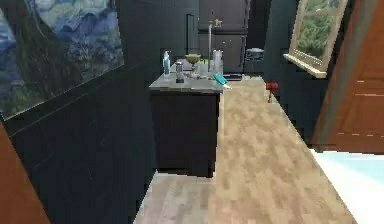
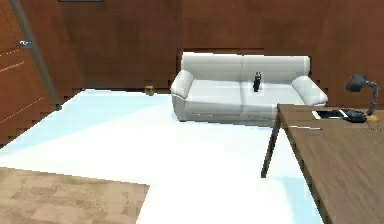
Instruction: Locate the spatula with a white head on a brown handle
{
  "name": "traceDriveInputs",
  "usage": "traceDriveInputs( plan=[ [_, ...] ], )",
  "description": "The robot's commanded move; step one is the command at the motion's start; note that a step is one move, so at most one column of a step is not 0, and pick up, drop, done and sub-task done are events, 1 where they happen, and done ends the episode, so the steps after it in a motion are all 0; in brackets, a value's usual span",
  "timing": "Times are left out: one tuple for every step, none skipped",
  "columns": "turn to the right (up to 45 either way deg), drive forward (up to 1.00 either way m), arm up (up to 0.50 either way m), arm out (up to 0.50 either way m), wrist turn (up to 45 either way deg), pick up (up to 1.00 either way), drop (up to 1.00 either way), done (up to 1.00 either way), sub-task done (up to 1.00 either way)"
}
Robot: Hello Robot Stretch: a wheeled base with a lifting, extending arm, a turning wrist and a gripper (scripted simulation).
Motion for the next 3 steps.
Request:
traceDriveInputs(
  plan=[
    [0.0, 1.0, 0.0, 0.0, 0.0, 0.0, 0.0, 0.0, 0.0],
    [0.0, 0.05, 0.0, 0.0, 0.0, 0.0, 0.0, 0.0, 0.0],
    [0.0, 0.0, 0.0, 0.0, 0.0, 0.0, 0.0, 1.0, 0.0]
  ],
)
